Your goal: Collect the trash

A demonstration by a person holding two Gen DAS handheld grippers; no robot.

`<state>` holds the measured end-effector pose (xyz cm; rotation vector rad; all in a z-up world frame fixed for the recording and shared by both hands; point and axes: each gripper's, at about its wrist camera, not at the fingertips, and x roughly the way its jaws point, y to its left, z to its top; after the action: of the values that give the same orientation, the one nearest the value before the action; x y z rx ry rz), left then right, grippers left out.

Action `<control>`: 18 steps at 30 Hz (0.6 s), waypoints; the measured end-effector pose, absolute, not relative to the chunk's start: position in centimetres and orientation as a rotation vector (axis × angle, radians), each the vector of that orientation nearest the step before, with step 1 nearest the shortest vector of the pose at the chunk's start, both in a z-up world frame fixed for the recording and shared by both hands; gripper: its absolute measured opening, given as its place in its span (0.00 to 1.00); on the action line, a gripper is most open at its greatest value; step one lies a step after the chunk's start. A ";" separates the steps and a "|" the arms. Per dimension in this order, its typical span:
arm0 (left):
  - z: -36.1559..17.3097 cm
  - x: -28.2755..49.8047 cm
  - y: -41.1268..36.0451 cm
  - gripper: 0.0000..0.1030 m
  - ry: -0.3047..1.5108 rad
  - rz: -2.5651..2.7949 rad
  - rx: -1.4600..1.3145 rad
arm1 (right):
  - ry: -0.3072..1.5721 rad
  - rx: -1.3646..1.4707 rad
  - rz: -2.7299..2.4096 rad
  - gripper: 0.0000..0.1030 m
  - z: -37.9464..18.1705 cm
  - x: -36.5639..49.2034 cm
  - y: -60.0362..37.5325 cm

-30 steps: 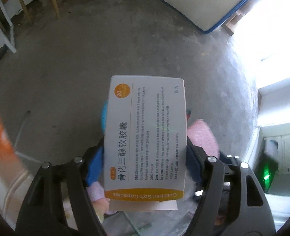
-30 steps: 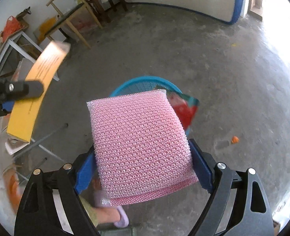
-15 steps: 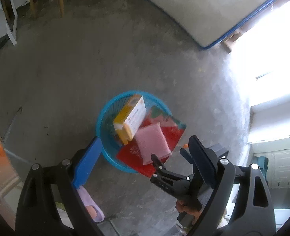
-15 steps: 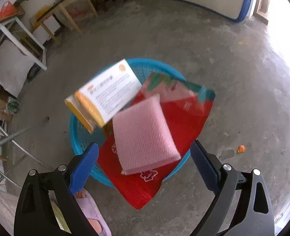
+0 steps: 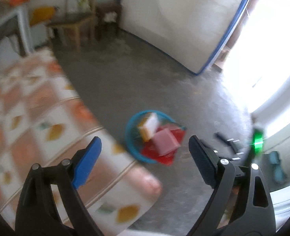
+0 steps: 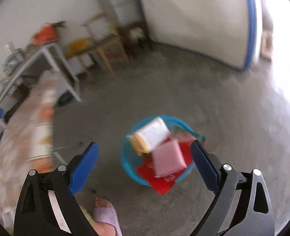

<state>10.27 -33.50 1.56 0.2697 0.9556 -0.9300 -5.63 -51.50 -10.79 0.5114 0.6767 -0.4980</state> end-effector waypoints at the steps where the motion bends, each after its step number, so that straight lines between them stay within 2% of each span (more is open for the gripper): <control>1: 2.1 9.8 -31.7 0.87 0.930 -0.894 0.269 | 0.645 0.472 -0.475 0.94 -8.9 -6.0 -49.7; 7: 3.2 7.7 -21.8 0.89 0.881 -0.643 0.237 | 0.542 0.354 -0.346 0.94 -2.7 -6.7 -40.8; 13: 1.9 5.3 -13.7 0.91 0.869 -0.428 0.146 | 0.567 0.337 -0.230 0.94 -0.9 -5.1 -34.5; 18: 1.8 3.6 -10.0 0.91 0.794 -0.267 0.148 | 0.564 0.262 -0.260 0.94 -0.2 -4.5 -30.2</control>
<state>3.56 -9.97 1.78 0.1476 0.7936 -0.2673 -4.52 -30.21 -0.18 0.2620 0.5636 -0.2599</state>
